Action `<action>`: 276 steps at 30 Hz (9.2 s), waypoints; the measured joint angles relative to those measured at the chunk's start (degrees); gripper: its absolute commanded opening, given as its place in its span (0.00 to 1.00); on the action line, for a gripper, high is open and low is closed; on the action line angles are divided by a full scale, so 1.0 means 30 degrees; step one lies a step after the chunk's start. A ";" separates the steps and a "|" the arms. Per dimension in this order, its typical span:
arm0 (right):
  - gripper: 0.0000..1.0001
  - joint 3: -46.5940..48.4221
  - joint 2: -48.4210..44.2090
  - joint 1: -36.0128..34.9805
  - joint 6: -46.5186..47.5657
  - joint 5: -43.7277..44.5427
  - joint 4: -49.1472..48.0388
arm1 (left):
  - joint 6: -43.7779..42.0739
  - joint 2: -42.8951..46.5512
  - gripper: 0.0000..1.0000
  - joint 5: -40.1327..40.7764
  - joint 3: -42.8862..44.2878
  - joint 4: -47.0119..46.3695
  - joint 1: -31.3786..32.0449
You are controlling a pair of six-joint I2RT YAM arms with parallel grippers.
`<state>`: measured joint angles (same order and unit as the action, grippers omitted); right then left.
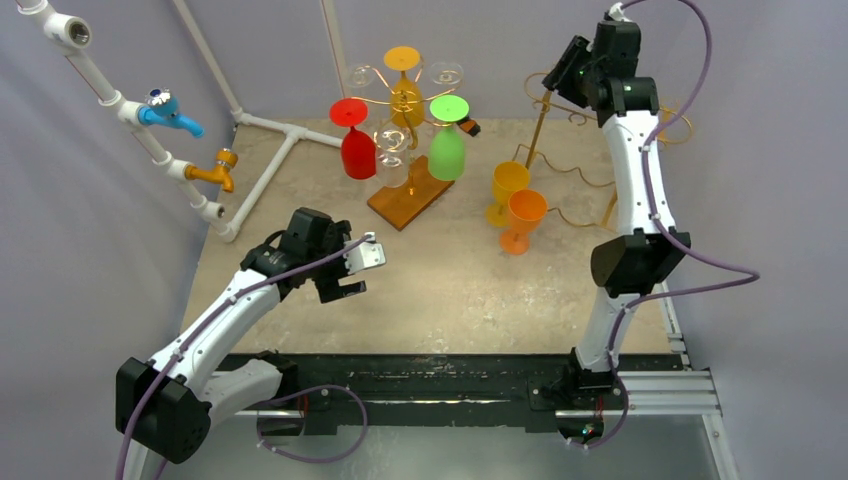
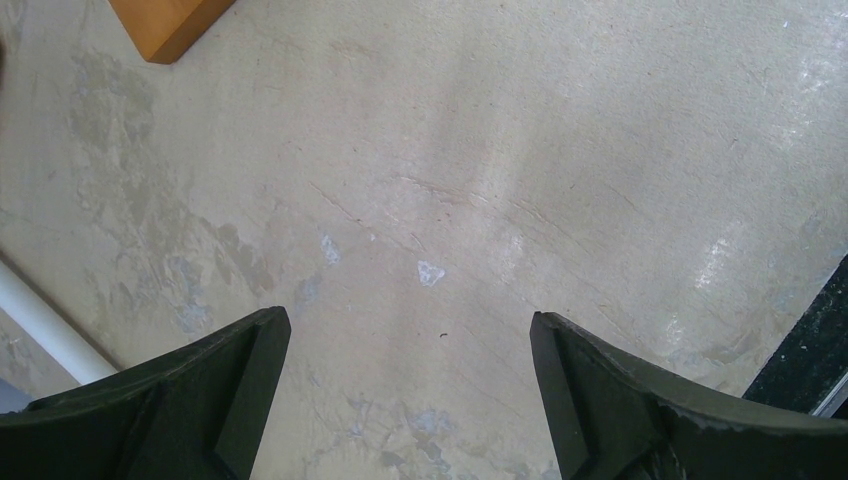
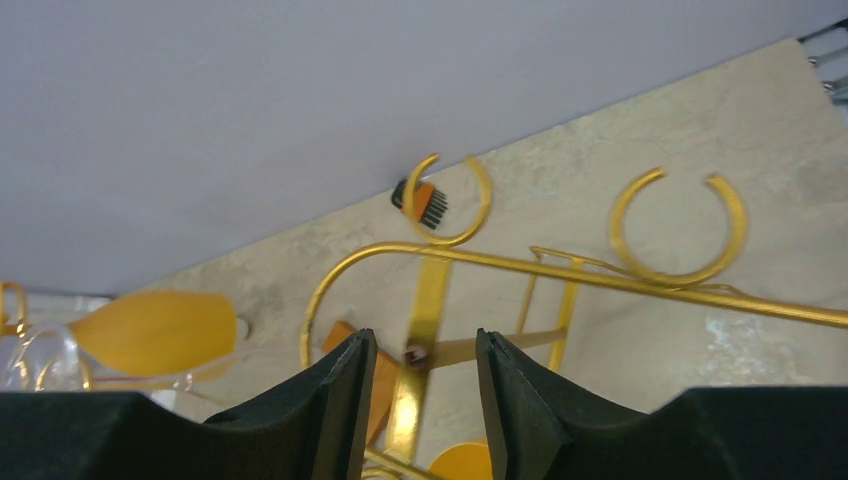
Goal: Place the wine glass upside down on the wine glass rack
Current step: Move the wine rack to the center of the board, then pick up the wine glass at the center of the board, then turn the wine glass upside down at the wine rack.
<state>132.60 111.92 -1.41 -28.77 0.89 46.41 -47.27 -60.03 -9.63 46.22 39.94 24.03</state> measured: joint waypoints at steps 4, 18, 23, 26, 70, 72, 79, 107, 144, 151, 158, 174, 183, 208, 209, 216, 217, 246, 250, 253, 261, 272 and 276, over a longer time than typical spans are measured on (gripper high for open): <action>0.40 0.0525 0.0321 -0.0918 0.0095 -0.0372 -0.0219 | 0.0066 0.0015 0.99 0.0007 0.0000 0.0007 0.0000; 0.33 0.3053 0.2980 -0.1188 0.0138 -0.3045 -0.0364 | 0.0066 0.0146 0.99 0.0168 -0.0022 0.0007 0.0000; 0.41 0.3279 0.3206 -0.1355 0.0663 -0.4962 -0.0430 | 0.0066 0.0146 0.99 0.0270 -0.0029 0.0007 0.0000; 0.55 0.3279 0.3206 -0.1406 0.1049 -0.5537 -0.0466 | 0.0073 0.0146 0.99 0.0306 -0.0029 0.0007 0.0000; 0.49 -2.3860 -1.4287 -0.2157 0.0153 0.1603 -0.5442 | 0.3883 0.1508 1.00 -0.0335 0.2084 0.1304 0.0000; 0.46 -2.4064 -1.3741 -0.2157 0.0058 0.1821 -0.5901 | 0.4044 0.1260 1.00 -0.0328 0.2339 0.1443 0.0000; 0.18 -2.4604 -1.2976 -0.2157 -0.0153 0.2025 -0.5996 | 0.4743 0.0918 1.00 -0.0364 0.3475 0.1537 0.0000; 0.00 -1.5271 -1.8149 -0.4714 -0.0423 -0.6659 -0.3869 | 1.1249 -0.1290 1.00 -0.7074 1.1060 0.3439 0.0000; 0.91 -1.4338 -1.5467 -1.3296 0.0299 -0.2914 -0.4612 | 1.3537 -0.2688 0.00 -0.6018 1.4120 0.0568 -0.0495; 0.99 -1.1948 -1.4273 -1.3304 0.2455 -0.4197 -0.0925 | 0.9267 -0.1559 0.00 -0.5304 1.4316 0.0736 -0.0481; 0.99 -1.1519 -1.4207 -1.3340 0.3038 -0.6295 -0.0313 | 0.4524 0.1450 0.00 -0.4663 1.2852 -0.0532 -0.0452; 0.99 -1.1060 -1.3034 -1.3267 0.4036 -0.8400 -0.1749 | -0.3147 0.3512 0.00 -0.4998 1.0418 -0.0153 -0.0036; 0.99 -1.4790 -1.5067 -1.3406 0.3993 -1.0229 -0.6907 | -0.3585 0.3315 0.00 -0.5982 1.0295 -0.0051 -0.0036; 0.84 -1.9227 -1.1067 -1.7486 0.2208 -0.9836 -1.3253 | -0.4473 0.3657 0.00 -0.6732 0.9173 -0.2652 -0.0015; 0.79 -1.9263 -1.1067 -1.7500 0.2091 -0.9617 -1.3333 | -0.4517 0.3687 0.00 -0.6732 0.9158 -0.2718 -0.0015; 0.67 -1.9788 -1.2240 -1.7675 0.2062 -0.7439 -1.3500 | -0.4772 0.4022 0.94 -0.6870 0.9085 -0.3249 -0.0015; 0.66 -1.9977 -1.2728 -1.7653 0.2208 -0.6674 -1.3376 | -0.4619 0.4065 0.99 -0.6892 0.9092 -0.3264 -0.0015; 0.58 -3.1984 -2.2185 -0.6900 0.5938 0.7155 -1.7624 | 0.2084 0.4233 1.00 -0.4983 0.9304 0.0561 -0.0015; 0.56 -3.2137 -2.1434 -0.5260 0.5989 0.6958 -1.8622 | 0.2295 0.3599 1.00 -0.4685 0.9296 0.0226 -0.0015; 0.55 -3.2130 -2.0779 -0.3432 0.5967 0.5872 -1.9336 | 0.2623 0.2827 1.00 -0.4539 0.9304 -0.0138 -0.0015; 0.51 -3.0979 -1.8323 -0.0860 0.6025 0.2521 -1.9700 | 0.2965 0.0925 1.00 -0.3985 0.9435 -0.0430 -0.0015; 0.51 -2.9762 -1.6407 -0.0699 0.6390 0.0452 -1.9919 | 0.2943 0.0911 1.00 -0.3548 0.9449 -0.0597 -0.0015; 0.51 -2.9463 -1.6174 -0.0576 0.6521 0.0364 -1.9970 | 0.2900 0.1107 1.00 -0.3424 0.9333 -0.0568 -0.0015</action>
<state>44.21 63.40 -3.14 -9.21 1.98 -13.50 -38.57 -56.71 -19.90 74.22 38.24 23.99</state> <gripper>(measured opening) 0.802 0.996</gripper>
